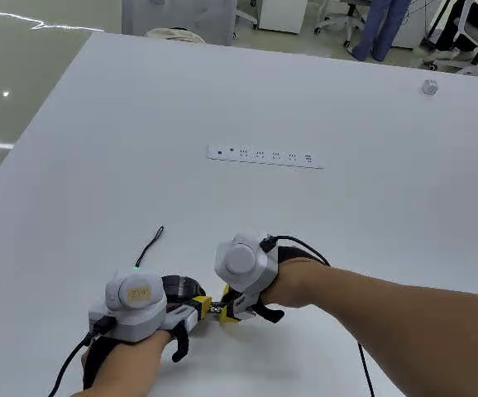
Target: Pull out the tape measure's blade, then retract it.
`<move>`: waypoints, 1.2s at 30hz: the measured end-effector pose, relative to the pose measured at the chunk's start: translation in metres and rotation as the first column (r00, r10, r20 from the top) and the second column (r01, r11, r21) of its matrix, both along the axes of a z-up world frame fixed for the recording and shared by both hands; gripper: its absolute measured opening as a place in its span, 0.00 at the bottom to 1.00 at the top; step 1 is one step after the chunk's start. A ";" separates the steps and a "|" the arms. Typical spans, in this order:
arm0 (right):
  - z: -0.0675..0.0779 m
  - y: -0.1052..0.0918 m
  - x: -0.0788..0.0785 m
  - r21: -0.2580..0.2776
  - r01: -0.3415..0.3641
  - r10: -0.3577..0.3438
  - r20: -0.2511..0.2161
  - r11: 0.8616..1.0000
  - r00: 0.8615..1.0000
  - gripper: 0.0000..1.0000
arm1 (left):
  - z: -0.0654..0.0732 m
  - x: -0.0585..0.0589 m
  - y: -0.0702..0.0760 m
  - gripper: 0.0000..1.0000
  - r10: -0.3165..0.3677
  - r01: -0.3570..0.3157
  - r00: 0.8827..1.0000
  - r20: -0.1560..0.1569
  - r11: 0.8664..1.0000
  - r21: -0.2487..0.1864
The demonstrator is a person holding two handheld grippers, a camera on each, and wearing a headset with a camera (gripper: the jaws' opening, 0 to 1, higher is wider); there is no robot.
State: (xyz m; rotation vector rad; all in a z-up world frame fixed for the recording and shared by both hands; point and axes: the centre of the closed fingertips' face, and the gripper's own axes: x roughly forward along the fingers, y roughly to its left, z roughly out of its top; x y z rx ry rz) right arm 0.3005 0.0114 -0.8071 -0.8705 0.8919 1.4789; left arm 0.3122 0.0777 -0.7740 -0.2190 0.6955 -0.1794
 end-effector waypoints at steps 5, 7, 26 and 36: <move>0.000 0.007 -0.001 0.005 -0.005 0.005 0.002 1.000 1.000 0.14 | 0.000 0.000 0.000 0.58 0.001 -0.001 1.000 0.001 1.000 -0.001; 0.000 0.007 -0.001 0.007 -0.008 0.008 0.001 1.000 1.000 0.14 | 0.000 0.000 0.000 0.58 0.001 -0.001 1.000 0.001 1.000 -0.002; -0.001 0.015 -0.002 0.040 0.003 -0.003 -0.011 0.999 1.000 0.14 | 0.000 0.000 0.001 0.58 -0.001 0.001 1.000 0.004 1.000 -0.023; 0.001 0.008 -0.005 0.039 -0.060 0.059 0.032 0.997 0.998 0.21 | -0.001 0.001 0.002 0.58 0.007 -0.007 1.000 0.002 1.000 -0.030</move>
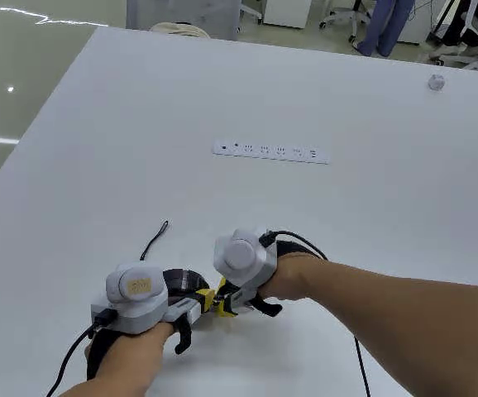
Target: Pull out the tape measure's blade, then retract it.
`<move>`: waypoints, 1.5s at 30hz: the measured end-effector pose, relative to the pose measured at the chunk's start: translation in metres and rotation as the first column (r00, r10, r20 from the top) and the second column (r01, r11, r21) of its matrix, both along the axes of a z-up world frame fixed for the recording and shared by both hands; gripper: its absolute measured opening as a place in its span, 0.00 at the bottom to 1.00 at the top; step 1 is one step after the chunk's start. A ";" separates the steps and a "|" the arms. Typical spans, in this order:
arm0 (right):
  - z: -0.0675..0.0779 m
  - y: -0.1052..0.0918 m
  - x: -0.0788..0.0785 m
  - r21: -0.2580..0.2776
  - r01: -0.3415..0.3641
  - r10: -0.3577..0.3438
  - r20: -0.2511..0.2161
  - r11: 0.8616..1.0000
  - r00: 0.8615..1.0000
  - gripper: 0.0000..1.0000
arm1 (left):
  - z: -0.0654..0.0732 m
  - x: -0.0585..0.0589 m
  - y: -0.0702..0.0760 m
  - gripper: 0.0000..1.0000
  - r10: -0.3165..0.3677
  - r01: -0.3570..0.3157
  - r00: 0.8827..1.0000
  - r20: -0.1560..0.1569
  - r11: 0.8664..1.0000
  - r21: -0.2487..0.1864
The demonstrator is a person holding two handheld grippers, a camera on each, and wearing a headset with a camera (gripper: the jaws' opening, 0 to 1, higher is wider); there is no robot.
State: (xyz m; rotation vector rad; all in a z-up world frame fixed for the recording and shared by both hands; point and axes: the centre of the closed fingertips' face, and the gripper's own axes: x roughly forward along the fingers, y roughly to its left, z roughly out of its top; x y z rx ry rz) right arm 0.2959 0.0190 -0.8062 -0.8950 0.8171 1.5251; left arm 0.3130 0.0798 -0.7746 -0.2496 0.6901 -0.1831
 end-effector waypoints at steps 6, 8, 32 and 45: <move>-0.001 0.001 0.005 0.021 0.026 -0.026 0.015 0.999 1.000 0.15 | 0.000 0.000 0.000 0.58 -0.003 0.003 1.000 0.002 1.000 -0.001; -0.001 0.001 0.005 0.026 0.030 -0.030 0.011 0.999 0.999 0.14 | 0.000 0.000 0.000 0.58 -0.004 0.004 1.000 0.001 1.000 -0.002; -0.002 0.010 0.004 0.057 0.011 -0.011 0.001 0.998 1.000 0.13 | 0.001 0.000 -0.001 0.59 -0.004 0.004 1.000 -0.002 1.000 -0.009; 0.000 0.014 0.003 0.063 0.011 -0.011 -0.001 0.998 1.000 0.13 | 0.000 0.000 0.000 0.59 0.003 -0.003 1.000 -0.005 1.000 -0.014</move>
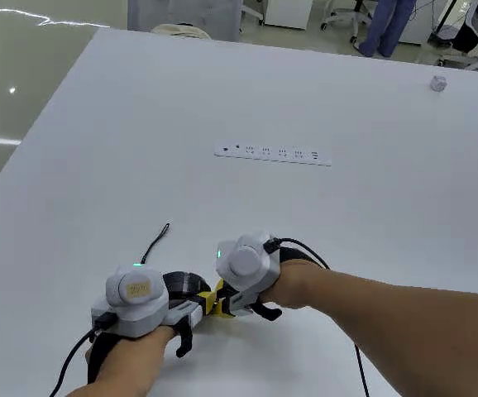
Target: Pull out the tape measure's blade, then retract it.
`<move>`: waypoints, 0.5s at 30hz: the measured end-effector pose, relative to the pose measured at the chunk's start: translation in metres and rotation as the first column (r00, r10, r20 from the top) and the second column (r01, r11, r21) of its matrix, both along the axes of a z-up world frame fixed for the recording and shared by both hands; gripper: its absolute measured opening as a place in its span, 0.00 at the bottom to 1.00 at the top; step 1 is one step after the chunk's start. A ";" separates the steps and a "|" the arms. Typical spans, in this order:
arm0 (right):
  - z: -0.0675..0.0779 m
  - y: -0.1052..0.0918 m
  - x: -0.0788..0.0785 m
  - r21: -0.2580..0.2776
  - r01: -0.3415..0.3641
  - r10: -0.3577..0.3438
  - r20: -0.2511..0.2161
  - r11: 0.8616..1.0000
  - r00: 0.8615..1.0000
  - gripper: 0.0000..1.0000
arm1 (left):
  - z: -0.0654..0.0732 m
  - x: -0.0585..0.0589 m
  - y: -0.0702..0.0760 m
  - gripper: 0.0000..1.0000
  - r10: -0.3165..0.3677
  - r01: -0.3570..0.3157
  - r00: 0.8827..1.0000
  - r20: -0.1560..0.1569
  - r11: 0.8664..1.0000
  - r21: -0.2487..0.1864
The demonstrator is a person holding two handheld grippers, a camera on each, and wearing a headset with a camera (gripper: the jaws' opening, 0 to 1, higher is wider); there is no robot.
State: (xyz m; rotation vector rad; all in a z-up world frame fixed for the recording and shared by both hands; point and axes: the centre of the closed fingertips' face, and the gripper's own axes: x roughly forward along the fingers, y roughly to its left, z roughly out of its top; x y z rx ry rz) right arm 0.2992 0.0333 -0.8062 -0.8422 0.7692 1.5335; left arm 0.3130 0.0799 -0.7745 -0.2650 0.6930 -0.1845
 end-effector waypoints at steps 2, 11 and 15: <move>0.000 0.000 0.000 0.002 0.000 0.000 0.003 1.000 1.000 0.14 | 0.000 0.000 0.000 0.59 0.001 -0.001 1.000 0.001 1.000 -0.001; -0.001 -0.003 0.000 -0.005 0.024 -0.024 0.003 1.000 1.000 0.18 | 0.000 0.001 0.000 0.59 0.006 -0.006 1.000 0.008 1.000 0.000; -0.001 -0.012 0.003 -0.008 0.042 -0.042 0.010 0.999 0.999 0.23 | 0.000 0.001 0.000 0.60 0.007 -0.007 1.000 0.005 1.000 -0.001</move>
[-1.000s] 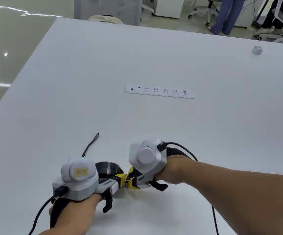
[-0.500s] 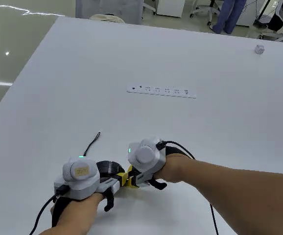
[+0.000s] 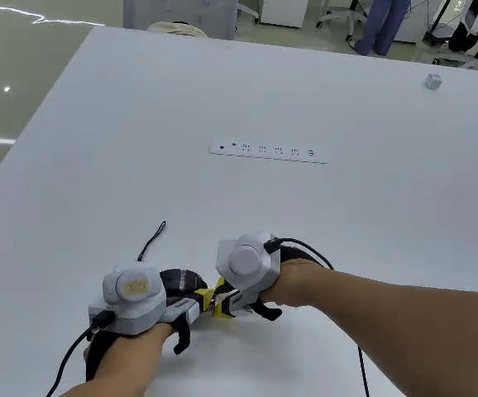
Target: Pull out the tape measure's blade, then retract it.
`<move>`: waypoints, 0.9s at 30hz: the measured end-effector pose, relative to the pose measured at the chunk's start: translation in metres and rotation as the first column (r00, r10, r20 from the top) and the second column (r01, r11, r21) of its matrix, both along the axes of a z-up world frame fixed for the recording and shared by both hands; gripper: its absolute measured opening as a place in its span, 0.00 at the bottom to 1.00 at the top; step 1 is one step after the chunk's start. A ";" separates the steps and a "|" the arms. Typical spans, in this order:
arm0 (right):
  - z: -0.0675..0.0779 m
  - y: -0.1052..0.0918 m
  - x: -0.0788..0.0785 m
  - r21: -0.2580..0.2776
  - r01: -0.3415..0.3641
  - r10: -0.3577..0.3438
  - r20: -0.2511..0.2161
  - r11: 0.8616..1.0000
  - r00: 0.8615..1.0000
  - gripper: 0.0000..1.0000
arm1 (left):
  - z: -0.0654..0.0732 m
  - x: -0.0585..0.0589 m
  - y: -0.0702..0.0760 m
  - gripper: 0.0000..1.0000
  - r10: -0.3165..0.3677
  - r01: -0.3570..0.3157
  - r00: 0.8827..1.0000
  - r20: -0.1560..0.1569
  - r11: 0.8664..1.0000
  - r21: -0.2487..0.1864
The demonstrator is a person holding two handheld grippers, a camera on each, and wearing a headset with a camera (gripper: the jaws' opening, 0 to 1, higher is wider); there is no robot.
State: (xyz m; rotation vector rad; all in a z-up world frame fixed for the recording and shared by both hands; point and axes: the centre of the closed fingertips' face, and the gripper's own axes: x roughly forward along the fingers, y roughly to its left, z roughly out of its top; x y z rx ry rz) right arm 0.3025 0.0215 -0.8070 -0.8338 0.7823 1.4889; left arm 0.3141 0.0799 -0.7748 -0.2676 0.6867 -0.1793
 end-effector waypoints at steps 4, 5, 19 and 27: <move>0.000 -0.007 0.000 -0.005 0.031 -0.031 -0.003 1.000 1.000 0.24 | 0.000 0.000 -0.001 0.61 -0.001 0.001 1.000 -0.003 1.000 0.004; 0.000 -0.008 0.001 -0.006 0.042 -0.042 -0.003 0.999 0.999 0.26 | 0.000 0.000 -0.001 0.61 -0.002 0.002 1.000 -0.004 1.000 0.005; 0.014 -0.027 0.008 0.037 0.162 -0.163 0.023 0.986 0.986 0.54 | 0.027 0.010 -0.002 0.76 -0.128 0.122 0.988 0.084 0.990 0.064; 0.039 -0.046 0.018 0.144 0.311 -0.318 0.027 0.939 0.948 0.70 | 0.041 0.008 0.028 0.93 -0.164 0.146 0.977 0.137 0.980 0.131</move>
